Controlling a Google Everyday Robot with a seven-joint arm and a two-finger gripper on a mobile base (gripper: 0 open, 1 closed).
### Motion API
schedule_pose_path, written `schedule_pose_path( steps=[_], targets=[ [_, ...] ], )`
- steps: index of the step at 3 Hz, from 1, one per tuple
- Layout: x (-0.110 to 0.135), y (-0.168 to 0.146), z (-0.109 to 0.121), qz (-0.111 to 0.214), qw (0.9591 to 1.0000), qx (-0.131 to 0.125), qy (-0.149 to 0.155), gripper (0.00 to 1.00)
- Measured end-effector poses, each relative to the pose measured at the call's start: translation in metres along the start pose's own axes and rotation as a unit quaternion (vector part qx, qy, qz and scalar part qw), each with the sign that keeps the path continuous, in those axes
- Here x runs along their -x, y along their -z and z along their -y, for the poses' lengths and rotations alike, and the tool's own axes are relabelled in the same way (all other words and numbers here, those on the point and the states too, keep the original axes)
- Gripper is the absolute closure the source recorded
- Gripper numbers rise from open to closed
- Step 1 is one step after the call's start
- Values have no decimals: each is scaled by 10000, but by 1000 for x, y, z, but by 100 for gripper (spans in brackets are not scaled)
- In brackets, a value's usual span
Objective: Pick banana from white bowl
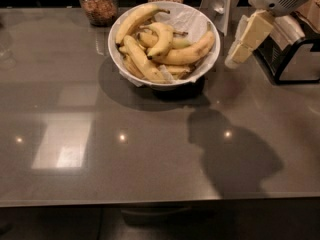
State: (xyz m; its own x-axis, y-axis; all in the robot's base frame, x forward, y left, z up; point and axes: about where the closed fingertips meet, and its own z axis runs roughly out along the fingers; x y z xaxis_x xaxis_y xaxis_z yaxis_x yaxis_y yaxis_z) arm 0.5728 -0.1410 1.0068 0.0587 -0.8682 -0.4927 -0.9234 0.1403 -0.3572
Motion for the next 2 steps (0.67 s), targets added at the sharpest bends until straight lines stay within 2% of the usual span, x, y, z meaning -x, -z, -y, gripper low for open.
schedule_pose_path(
  steps=[2],
  targets=[
    [1, -54, 18, 315, 9987, 363, 166, 31]
  ],
)
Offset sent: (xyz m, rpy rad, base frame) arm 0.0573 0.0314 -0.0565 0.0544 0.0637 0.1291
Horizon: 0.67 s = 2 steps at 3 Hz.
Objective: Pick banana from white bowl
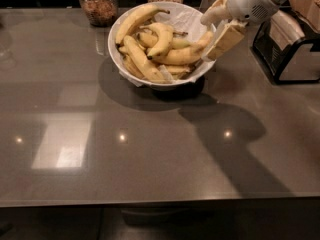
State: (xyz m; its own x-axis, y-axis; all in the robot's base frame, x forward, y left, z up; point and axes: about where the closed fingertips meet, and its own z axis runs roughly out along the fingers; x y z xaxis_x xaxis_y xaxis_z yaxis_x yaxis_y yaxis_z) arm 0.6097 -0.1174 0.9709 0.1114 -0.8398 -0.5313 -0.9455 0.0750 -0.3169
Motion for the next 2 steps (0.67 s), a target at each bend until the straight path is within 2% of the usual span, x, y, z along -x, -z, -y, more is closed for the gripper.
schedule_pose_path(
  steps=[1, 2],
  targets=[
    [-5, -23, 8, 26, 9997, 199, 124, 35],
    [-10, -41, 16, 98, 9990, 348, 245, 32]
  ],
)
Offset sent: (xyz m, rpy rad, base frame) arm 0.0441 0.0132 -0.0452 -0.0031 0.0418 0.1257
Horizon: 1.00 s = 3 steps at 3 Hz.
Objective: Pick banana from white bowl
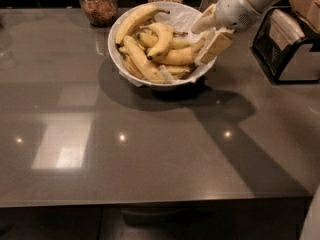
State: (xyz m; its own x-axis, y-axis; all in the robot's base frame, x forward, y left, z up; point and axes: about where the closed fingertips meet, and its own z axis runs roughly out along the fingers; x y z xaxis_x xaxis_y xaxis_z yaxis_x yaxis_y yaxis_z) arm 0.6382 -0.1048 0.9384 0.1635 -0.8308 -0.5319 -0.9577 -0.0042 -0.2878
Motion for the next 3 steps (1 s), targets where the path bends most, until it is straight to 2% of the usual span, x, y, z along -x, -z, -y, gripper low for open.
schedule_pose_path(
  steps=[1, 2, 3],
  targets=[
    [0, -1, 1, 4, 10000, 1, 0, 13],
    [0, -1, 1, 6, 10000, 3, 1, 0],
    [0, -1, 1, 7, 10000, 3, 2, 0]
  ],
)
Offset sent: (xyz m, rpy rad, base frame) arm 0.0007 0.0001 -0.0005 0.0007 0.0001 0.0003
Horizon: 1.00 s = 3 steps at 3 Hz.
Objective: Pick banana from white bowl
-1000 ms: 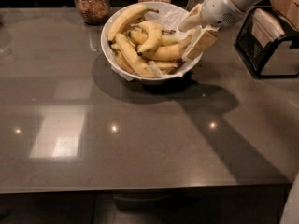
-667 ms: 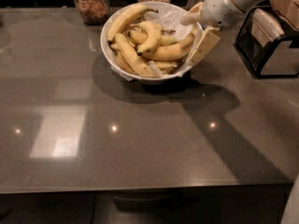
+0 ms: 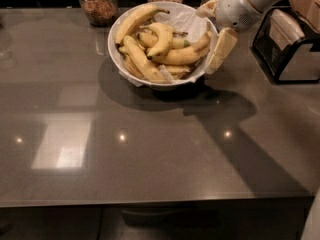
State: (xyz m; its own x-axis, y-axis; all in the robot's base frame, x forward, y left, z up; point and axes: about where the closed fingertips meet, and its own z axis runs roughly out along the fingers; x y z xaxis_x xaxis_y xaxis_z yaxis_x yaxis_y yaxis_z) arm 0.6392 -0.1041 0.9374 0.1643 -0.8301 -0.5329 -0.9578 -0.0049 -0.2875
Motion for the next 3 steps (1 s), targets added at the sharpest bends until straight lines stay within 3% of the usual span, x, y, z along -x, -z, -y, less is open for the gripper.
schedule_pose_path(
  steps=[1, 2, 3],
  targets=[
    [-2, -9, 2, 76, 9999, 33, 68, 0],
    [-2, -15, 4, 152, 9998, 23, 134, 19],
    [-2, -18, 4, 155, 9997, 23, 163, 28]
  ],
)
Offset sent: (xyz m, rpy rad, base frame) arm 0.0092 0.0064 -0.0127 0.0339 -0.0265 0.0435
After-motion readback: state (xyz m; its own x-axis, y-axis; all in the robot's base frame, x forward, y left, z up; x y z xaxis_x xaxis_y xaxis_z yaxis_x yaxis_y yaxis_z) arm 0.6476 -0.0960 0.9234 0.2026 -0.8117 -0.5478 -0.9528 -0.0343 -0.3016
